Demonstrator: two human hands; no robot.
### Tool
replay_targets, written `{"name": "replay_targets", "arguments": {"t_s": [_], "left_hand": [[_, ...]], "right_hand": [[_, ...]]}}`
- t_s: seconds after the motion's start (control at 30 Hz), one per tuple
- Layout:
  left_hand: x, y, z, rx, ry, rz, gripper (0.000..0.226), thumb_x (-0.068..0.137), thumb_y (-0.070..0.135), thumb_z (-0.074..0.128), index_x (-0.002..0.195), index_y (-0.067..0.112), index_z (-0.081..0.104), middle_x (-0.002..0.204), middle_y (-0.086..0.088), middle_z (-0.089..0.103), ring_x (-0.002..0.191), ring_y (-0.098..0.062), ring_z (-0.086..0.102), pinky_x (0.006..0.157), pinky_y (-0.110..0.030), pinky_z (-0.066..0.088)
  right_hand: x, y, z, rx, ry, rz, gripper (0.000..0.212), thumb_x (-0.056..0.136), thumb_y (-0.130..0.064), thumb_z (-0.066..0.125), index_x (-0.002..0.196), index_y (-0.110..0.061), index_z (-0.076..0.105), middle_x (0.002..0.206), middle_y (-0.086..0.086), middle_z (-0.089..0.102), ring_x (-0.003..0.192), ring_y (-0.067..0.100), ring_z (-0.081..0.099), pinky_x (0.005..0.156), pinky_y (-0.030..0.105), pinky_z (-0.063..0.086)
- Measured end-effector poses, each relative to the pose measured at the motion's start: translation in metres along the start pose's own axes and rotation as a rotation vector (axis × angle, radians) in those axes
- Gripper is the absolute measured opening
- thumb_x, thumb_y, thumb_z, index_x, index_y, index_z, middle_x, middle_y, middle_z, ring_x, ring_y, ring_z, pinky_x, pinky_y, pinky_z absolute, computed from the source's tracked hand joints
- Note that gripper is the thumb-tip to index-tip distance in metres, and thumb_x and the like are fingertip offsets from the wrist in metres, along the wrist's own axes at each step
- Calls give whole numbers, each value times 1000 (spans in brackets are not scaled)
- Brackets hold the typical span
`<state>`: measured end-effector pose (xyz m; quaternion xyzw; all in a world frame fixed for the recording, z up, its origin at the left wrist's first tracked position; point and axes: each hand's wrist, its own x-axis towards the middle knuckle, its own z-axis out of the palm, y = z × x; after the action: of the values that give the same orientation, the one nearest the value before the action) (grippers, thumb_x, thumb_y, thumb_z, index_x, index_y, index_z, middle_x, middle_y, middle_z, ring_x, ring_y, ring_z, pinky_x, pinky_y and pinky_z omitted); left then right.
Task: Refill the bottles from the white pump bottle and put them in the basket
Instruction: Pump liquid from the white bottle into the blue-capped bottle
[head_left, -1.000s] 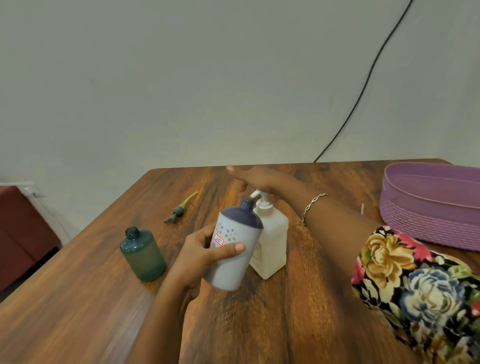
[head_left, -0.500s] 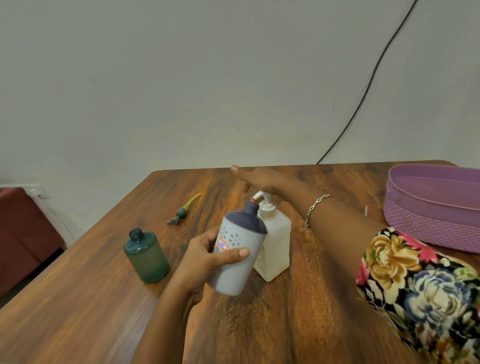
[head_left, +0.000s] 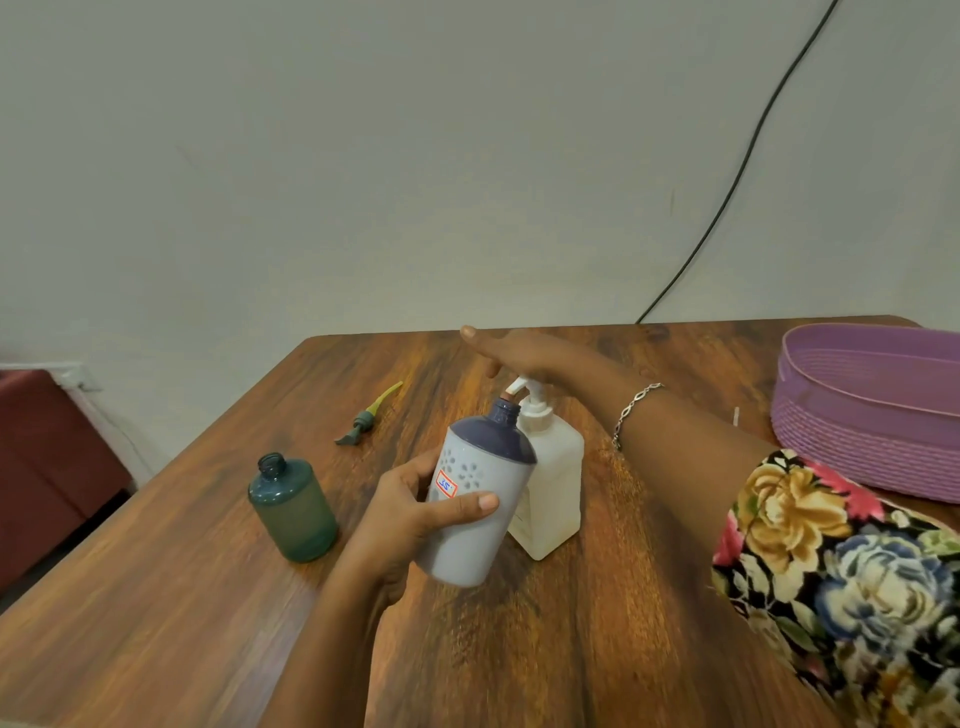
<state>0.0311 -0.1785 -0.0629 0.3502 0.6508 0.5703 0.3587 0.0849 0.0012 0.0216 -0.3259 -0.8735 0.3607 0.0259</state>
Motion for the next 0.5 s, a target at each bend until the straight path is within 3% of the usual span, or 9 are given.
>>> {"name": "replay_targets", "arguments": {"t_s": [0.1,0.2,0.27,0.5], "left_hand": [[1,1,0,7,2,8,67,42,38,82,104,15,67,96,-8,72,89,-27,68,76,-40,56],[2,-1,1,-10,10,13,66,42,36,82,103,14,68,96,-9,72,87,-27,68,74,-39,56],[2,-3,2,-13,8,10,67,42,35,82,103,14,68,96,-9,72,86,-26,68,72,-37,57],[2,-5,1,-26,1,0,68,41,36,82,104,15,67,97,-9,72,85,-23,69,68,-32,56]], "right_hand": [[1,-1,0,-22,8,13,78,92,-65,21,134,-6,48,137,15,49,117,30,52,71,31,40],[7,1,8,-141,29,9,78,93,-64,21,135,-4,47,140,15,46,122,31,48,93,37,39],[9,2,13,-164,25,9,77,93,-64,21,135,-4,47,140,14,46,124,31,47,99,38,37],[8,3,13,-151,-19,26,75,94,-61,23,136,-3,45,140,16,45,123,31,47,94,36,38]]}}
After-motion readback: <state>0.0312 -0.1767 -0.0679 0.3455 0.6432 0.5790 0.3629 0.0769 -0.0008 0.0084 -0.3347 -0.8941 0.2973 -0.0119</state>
